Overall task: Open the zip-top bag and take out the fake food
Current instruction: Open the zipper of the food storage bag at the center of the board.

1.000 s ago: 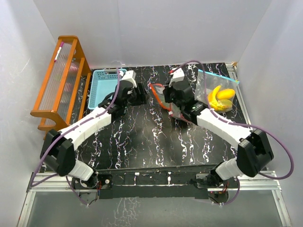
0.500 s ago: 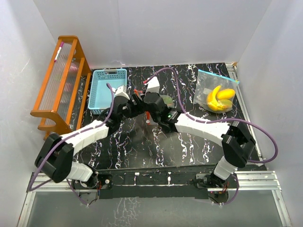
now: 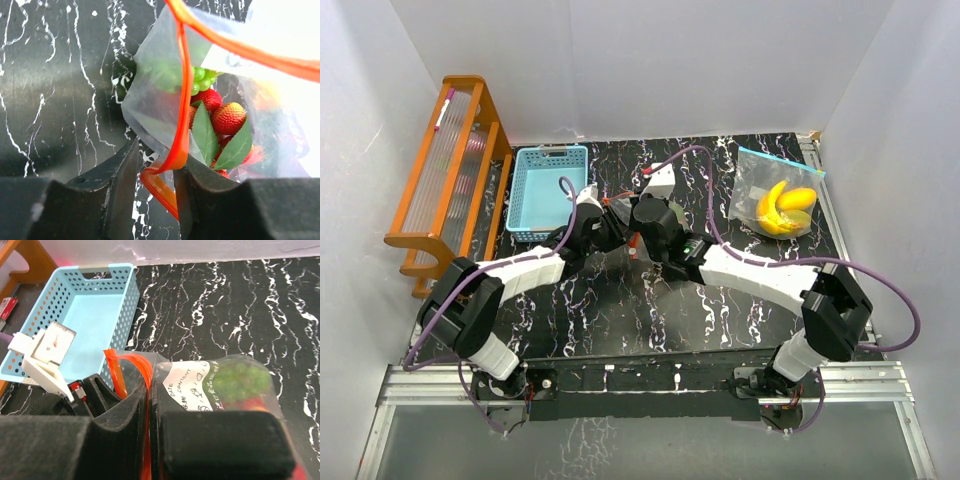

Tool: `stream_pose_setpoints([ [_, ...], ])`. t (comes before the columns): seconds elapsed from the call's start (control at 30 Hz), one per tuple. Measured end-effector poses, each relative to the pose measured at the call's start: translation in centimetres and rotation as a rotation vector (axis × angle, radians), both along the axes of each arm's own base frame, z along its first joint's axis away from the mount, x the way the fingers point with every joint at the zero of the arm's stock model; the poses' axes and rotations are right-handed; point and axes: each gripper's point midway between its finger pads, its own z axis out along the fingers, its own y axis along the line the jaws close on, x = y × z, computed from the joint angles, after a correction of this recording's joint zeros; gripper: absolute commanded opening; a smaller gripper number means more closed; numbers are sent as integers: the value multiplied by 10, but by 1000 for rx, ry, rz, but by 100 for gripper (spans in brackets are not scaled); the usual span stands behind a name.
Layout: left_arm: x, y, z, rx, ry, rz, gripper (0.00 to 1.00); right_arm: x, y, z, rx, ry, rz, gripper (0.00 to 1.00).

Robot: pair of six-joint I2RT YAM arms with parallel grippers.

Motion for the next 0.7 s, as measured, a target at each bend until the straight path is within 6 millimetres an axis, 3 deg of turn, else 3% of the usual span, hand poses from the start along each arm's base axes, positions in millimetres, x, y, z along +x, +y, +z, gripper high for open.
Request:
stream_pose_setpoints([
  [0.23, 8, -3, 15, 27, -51, -29, 21, -8, -22, 19, -21, -40, -93, 8],
  [0.5, 5, 0, -3, 68, -5, -71, 21, -19, -36, 31, -127, -88, -180, 8],
  [0.7, 25, -28, -7, 30, 25, -143, 21, -19, -53, 37, -195, -106, -228, 8],
])
